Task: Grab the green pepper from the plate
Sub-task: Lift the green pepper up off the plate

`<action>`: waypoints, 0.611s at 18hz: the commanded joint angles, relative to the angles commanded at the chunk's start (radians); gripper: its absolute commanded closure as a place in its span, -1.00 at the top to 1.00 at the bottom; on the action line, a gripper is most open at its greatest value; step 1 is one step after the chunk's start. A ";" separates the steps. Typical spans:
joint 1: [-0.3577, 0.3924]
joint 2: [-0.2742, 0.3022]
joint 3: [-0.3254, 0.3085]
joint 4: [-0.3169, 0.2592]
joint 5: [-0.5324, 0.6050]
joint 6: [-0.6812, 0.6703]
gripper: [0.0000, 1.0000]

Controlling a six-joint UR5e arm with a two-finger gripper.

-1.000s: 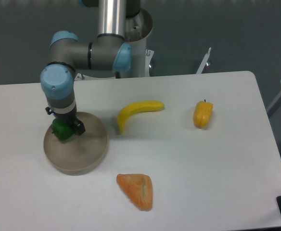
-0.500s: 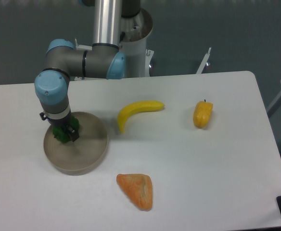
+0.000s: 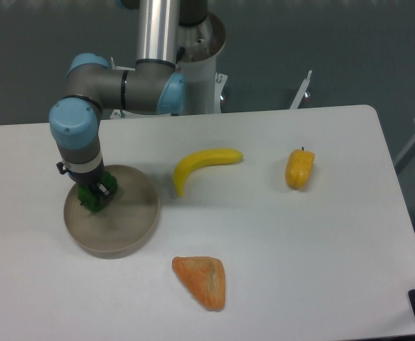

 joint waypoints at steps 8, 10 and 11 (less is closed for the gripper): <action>0.142 0.038 0.057 -0.002 0.074 0.138 -0.43; 0.199 0.064 0.061 -0.009 0.075 0.222 -0.43; 0.225 0.068 0.061 -0.009 0.075 0.247 -0.43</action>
